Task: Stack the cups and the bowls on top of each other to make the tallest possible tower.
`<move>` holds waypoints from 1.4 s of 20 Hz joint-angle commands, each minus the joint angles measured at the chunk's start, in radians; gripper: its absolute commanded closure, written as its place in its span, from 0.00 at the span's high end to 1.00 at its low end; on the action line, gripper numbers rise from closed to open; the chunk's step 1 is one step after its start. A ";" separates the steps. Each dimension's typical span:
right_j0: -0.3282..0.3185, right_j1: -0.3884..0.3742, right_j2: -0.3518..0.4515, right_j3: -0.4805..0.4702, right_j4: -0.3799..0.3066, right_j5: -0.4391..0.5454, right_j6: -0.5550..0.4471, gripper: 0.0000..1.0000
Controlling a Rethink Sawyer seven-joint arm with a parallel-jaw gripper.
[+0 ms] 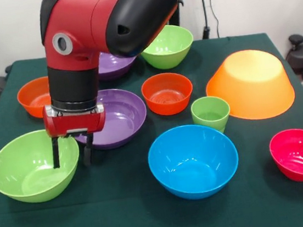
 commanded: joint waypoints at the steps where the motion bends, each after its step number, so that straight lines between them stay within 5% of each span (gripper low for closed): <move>1: 0.032 -0.033 0.074 0.021 0.056 -0.101 0.212 1.00; 28: -0.005 0.022 0.115 -0.031 0.068 -0.081 0.218 1.00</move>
